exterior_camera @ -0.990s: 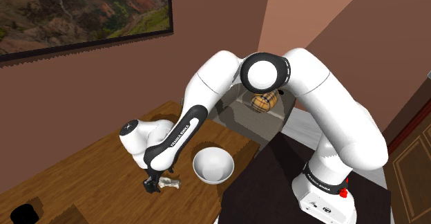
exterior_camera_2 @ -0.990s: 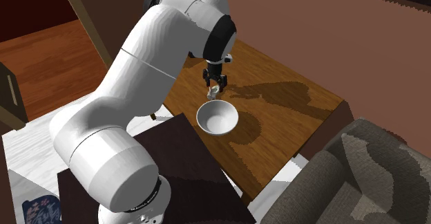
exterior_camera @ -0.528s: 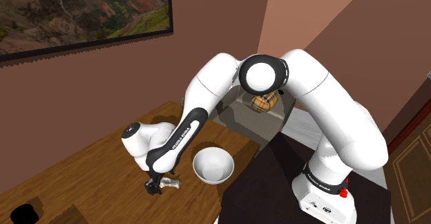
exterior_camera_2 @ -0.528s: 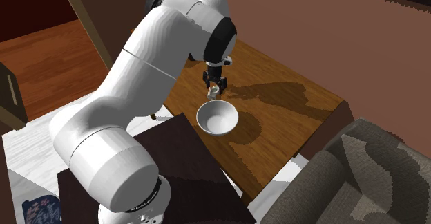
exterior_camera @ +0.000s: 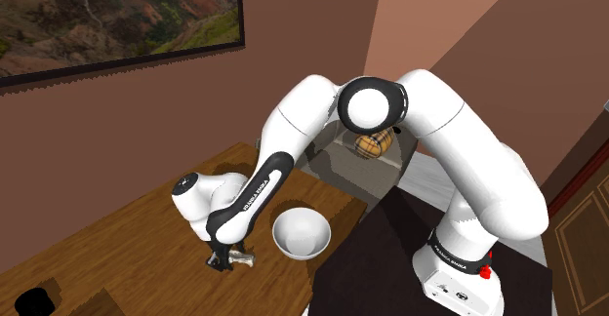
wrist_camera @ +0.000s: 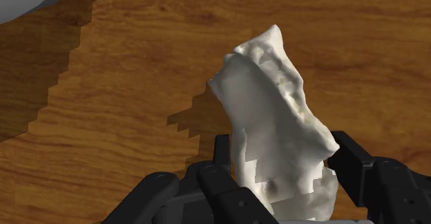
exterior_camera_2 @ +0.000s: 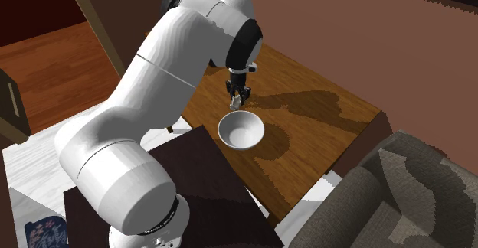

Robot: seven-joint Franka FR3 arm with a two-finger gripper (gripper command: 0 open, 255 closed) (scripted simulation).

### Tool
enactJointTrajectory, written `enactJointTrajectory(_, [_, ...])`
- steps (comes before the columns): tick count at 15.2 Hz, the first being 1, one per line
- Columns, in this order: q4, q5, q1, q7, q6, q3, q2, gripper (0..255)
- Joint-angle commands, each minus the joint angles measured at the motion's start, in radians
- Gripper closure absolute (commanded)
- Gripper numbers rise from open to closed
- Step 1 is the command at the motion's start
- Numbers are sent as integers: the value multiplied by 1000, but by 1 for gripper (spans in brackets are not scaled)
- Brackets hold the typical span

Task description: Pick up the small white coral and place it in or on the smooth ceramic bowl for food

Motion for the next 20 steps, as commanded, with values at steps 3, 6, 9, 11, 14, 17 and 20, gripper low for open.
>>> enactJointTrajectory(3, [0, 0, 0, 0, 0, 0, 0, 255])
enactJointTrajectory(6, [-13, 6, -6, -2, -11, 7, -23, 255])
enactJointTrajectory(9, [-30, 15, -14, -7, -28, 18, -57, 255])
enactJointTrajectory(11, [-40, 22, -19, -10, -41, 25, -80, 255])
enactJointTrajectory(14, [-53, 32, -27, -15, -60, 35, -112, 255])
enactJointTrajectory(17, [-65, 43, -35, -21, -80, 46, -144, 255])
enactJointTrajectory(20, [-74, 54, -43, -27, -101, 56, -175, 255])
